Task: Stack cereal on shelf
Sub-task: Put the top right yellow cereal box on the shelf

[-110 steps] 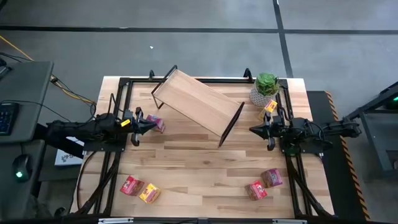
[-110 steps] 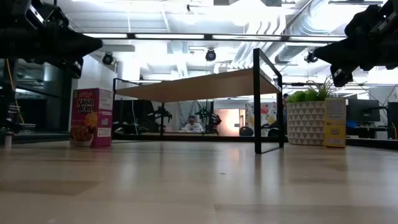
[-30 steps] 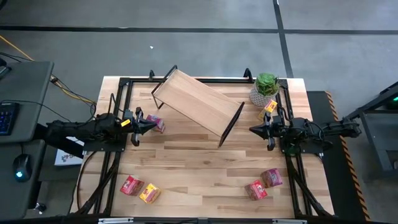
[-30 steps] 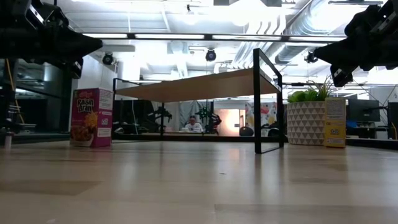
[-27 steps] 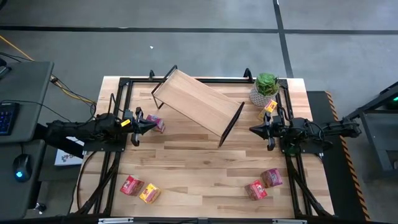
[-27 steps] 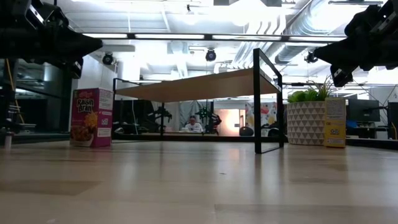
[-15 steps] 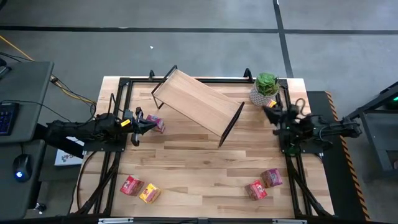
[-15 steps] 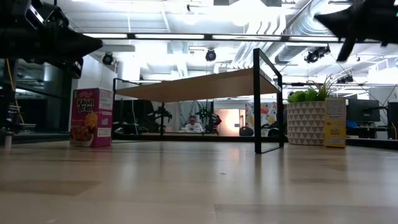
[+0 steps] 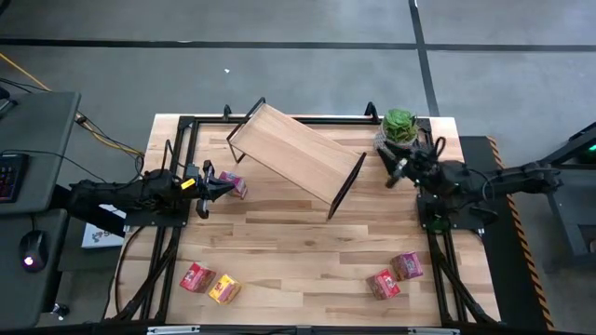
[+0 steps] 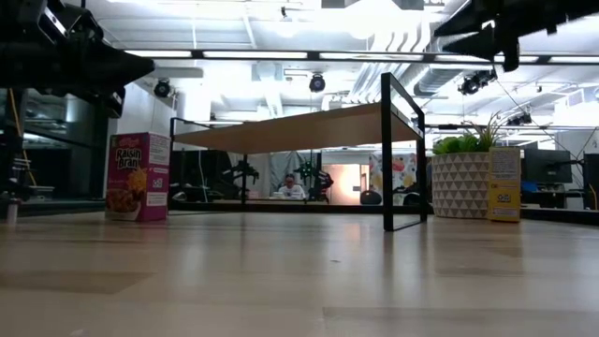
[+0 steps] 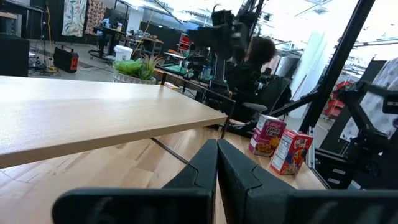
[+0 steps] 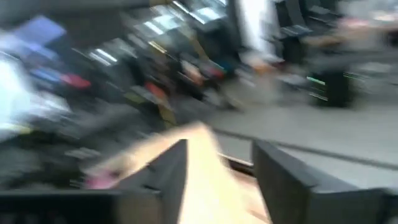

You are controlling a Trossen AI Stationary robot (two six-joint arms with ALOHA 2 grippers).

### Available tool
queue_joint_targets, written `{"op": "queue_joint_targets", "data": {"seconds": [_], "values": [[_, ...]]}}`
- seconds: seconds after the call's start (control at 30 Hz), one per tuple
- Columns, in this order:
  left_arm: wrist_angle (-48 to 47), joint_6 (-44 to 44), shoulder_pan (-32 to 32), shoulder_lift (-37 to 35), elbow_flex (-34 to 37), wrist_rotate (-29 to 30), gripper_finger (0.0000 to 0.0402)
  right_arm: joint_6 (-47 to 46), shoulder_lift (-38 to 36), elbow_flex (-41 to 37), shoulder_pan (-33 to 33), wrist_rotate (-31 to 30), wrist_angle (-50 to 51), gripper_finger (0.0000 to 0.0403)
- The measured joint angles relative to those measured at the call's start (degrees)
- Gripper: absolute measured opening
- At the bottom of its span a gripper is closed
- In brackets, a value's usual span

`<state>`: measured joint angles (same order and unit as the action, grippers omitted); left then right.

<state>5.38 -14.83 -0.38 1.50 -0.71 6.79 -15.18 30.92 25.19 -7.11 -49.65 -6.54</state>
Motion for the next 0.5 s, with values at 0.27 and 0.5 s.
{"op": "queue_joint_targets", "data": {"seconds": [0.27,0.5], "values": [[0.01,0.00,0.00,0.00,0.00,0.00,0.0003,-38.14,13.51,24.19,0.02,-4.27,57.08,0.0309],[0.01,0.00,-0.01,0.00,0.00,0.00,0.0003,-74.09,23.82,25.85,0.04,-5.58,85.60,0.0312]]}}
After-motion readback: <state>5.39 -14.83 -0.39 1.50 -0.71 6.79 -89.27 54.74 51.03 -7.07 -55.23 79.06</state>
